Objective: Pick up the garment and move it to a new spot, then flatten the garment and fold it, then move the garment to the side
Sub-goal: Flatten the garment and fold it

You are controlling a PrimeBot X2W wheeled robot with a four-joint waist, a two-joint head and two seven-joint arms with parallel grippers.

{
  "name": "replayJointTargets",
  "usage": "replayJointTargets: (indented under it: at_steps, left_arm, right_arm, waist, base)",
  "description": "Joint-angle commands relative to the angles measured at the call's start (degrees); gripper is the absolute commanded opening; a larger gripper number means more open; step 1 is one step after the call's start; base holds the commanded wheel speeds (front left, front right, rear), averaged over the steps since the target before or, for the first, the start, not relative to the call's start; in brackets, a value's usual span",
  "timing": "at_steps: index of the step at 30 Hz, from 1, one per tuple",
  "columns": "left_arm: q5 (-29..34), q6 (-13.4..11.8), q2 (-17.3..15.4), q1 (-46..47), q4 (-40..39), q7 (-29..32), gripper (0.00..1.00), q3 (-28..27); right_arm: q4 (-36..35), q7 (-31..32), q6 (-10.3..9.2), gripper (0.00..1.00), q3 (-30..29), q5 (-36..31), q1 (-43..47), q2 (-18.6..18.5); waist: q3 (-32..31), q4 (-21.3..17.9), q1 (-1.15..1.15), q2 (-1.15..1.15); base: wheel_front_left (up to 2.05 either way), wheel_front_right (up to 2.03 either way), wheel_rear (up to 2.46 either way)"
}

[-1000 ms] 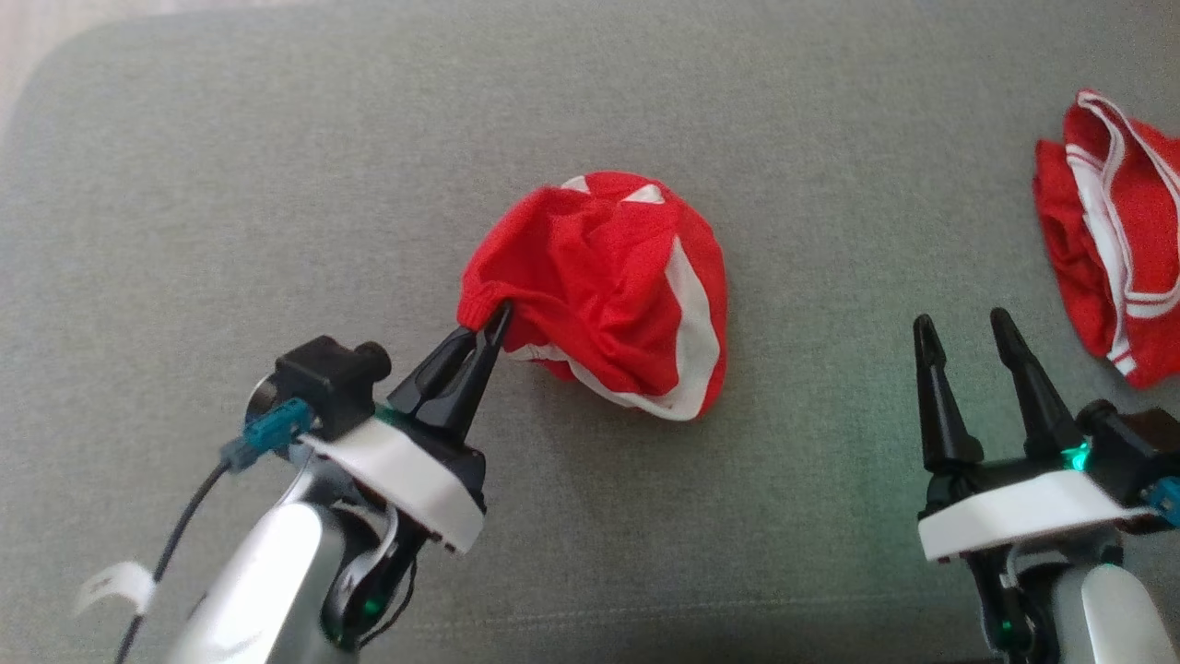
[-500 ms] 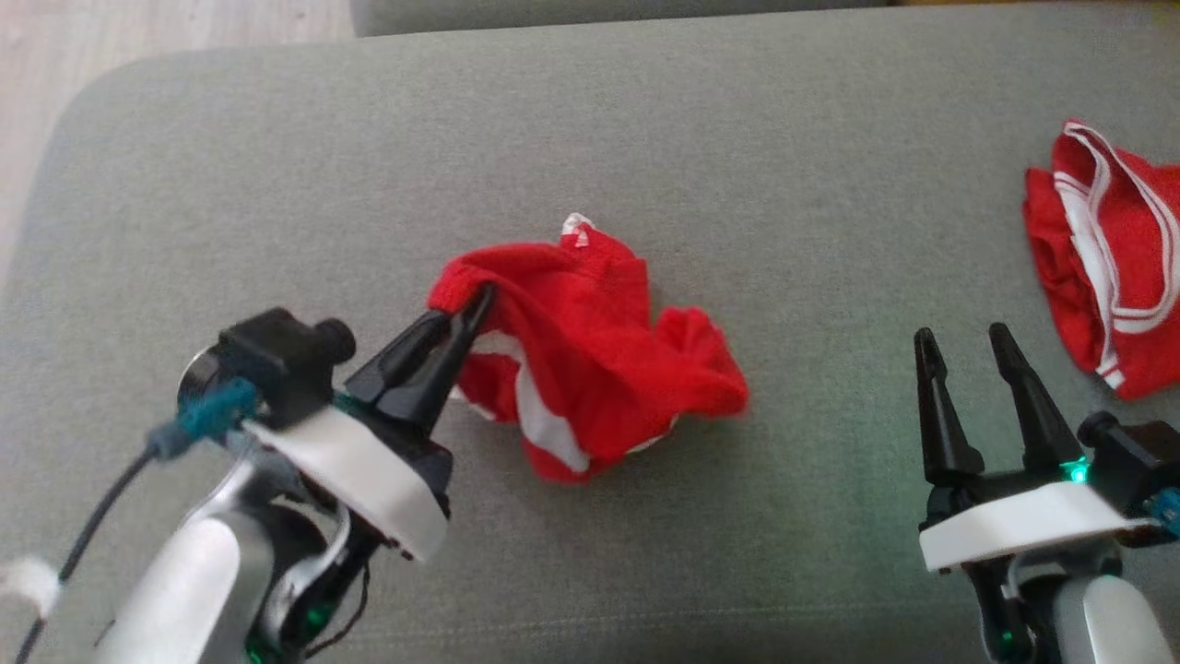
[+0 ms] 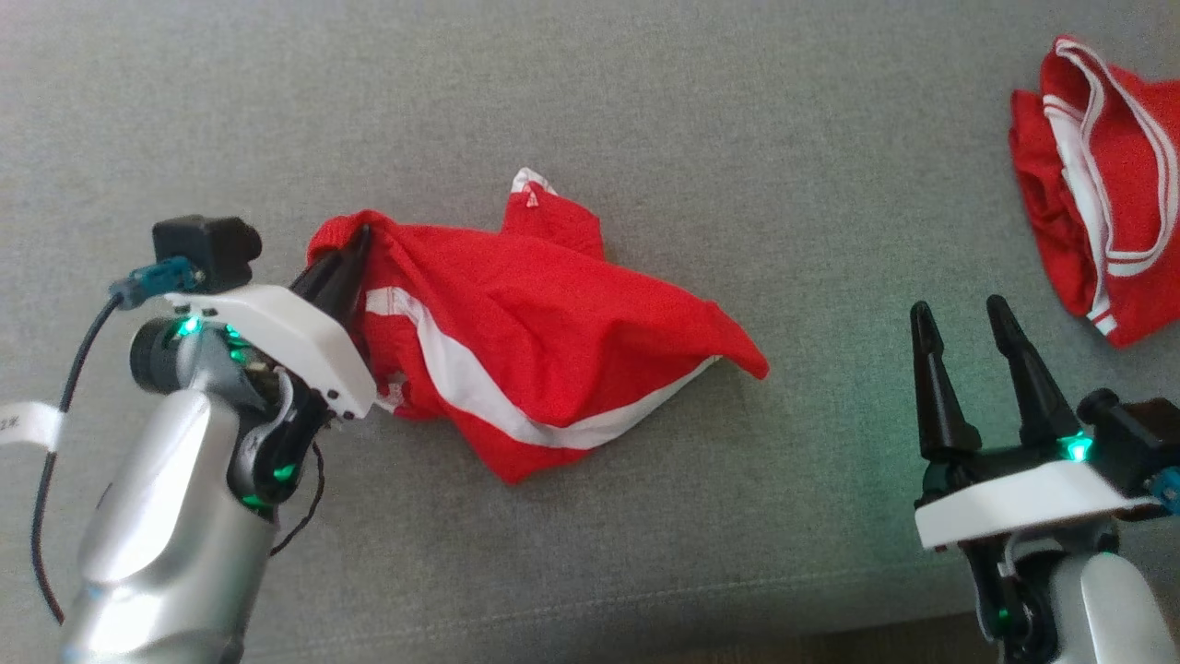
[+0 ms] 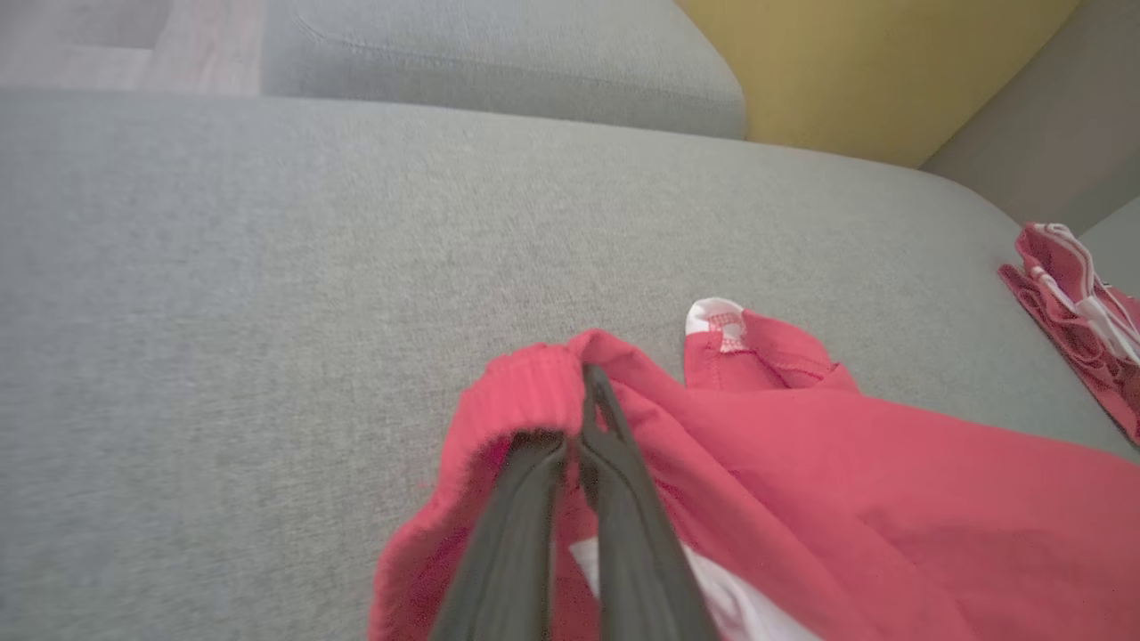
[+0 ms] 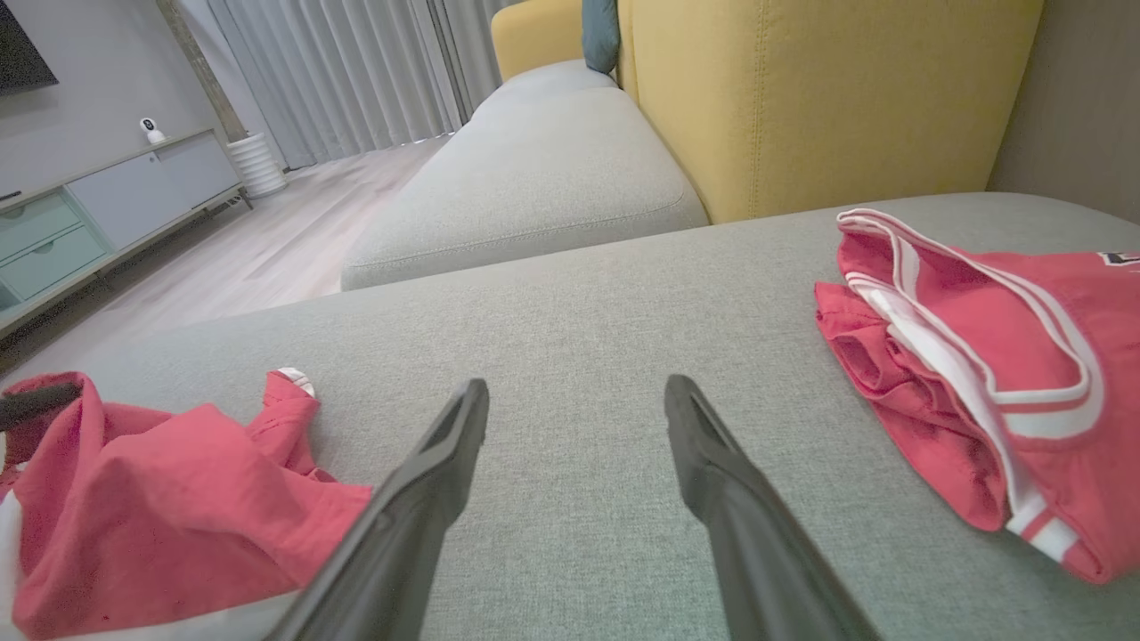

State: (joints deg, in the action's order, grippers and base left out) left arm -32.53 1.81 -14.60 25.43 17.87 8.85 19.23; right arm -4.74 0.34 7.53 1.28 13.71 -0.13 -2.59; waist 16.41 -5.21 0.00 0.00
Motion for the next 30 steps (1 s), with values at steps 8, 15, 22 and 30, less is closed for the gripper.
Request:
replayJointTargets:
  at_steps: [8,15,22,30]
  left_arm:
    - [3.8,-0.3,-0.3,1.4,2.9,-10.6,1.0,-1.3]
    - [8.6,-5.9,-0.9,-5.9,-4.0,-19.7,1.0,-1.5]
    - [9.9,-9.5,-1.6,-12.7,-10.8,-21.9,1.0,-2.7]
    - [10.9,-10.9,-1.9,-19.0,-17.2,-23.2,1.0,-3.2]
  right_arm:
    - [-2.1,-0.5,-0.04,1.0,1.7,-1.2,-2.7,-0.3]
    - [-3.1,0.7,-0.04,1.0,1.8,-3.3,-2.6,-0.3]
    - [-3.5,2.0,-0.04,1.0,2.4,-4.3,-1.8,-0.3]
    - [-5.3,4.1,-0.04,1.0,2.2,-5.0,0.5,-0.3]
  waist:
    - [1.2,0.7,0.0,0.0]
    - [-0.4,3.0,0.0,0.0]
    - [-3.0,3.9,0.0,0.0]
    - [-5.2,4.5,0.0,0.0]
  base:
    - [0.0,0.0,0.0]
    - [0.0,0.0,0.0]
    - [0.0,0.0,0.0]
    - [0.0,0.0,0.0]
